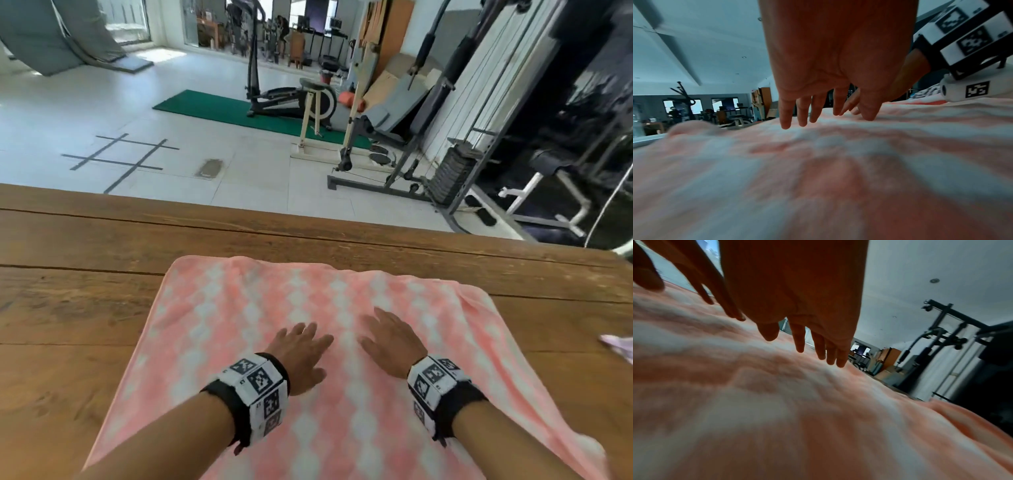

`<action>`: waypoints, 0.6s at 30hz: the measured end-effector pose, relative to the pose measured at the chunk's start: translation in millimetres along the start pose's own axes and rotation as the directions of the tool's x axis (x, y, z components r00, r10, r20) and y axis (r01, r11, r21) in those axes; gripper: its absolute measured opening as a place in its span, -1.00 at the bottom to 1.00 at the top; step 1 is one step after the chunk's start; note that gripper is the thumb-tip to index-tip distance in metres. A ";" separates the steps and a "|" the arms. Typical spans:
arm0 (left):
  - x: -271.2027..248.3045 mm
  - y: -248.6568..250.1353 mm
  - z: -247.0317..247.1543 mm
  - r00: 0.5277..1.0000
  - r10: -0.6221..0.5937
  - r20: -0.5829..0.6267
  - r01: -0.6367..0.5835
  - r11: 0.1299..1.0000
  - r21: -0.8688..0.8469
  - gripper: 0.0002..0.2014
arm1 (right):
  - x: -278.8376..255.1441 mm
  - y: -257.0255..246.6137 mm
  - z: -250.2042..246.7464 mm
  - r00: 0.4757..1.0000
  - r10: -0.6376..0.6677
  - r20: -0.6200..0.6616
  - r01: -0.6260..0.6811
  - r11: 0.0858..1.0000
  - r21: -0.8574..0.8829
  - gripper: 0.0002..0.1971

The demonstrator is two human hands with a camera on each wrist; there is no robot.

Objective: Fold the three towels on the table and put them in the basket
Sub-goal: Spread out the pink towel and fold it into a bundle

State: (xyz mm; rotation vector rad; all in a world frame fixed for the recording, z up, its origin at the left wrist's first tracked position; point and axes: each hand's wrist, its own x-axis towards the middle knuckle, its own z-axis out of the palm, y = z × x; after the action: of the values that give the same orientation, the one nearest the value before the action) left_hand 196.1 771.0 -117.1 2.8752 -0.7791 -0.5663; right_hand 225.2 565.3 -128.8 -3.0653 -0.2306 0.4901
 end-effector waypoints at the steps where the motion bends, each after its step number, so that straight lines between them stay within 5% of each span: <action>1: 7.0 17.9 2.3 1.000 0.013 0.014 -0.013 1.000 -0.002 -0.39 | -8.2 19.2 1.5 0.999 0.033 0.017 -0.033 0.999 0.004 -0.46; 7: 58.6 114.2 -1.8 0.999 0.046 -0.003 -0.046 0.998 0.046 -0.38 | -41.3 129.7 1.3 0.993 0.103 0.058 -0.105 0.994 0.038 -0.48; 14: 130.8 204.4 -4.3 0.995 -0.084 0.049 0.083 0.996 0.031 -0.30 | -22.6 218.7 -17.6 0.987 0.101 -0.123 -0.083 0.986 0.145 -0.64; 18: 152.4 226.2 4.4 0.974 -0.174 0.142 0.177 0.984 -0.005 -0.16 | 4.4 247.9 -20.9 0.988 0.133 -0.072 -0.105 0.945 0.311 -0.75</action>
State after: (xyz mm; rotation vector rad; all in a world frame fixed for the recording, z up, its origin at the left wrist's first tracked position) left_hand 210.9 498.7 -125.7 2.9316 -0.5353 -0.8002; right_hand 270.8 320.8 -123.1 -2.7973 0.0331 0.3490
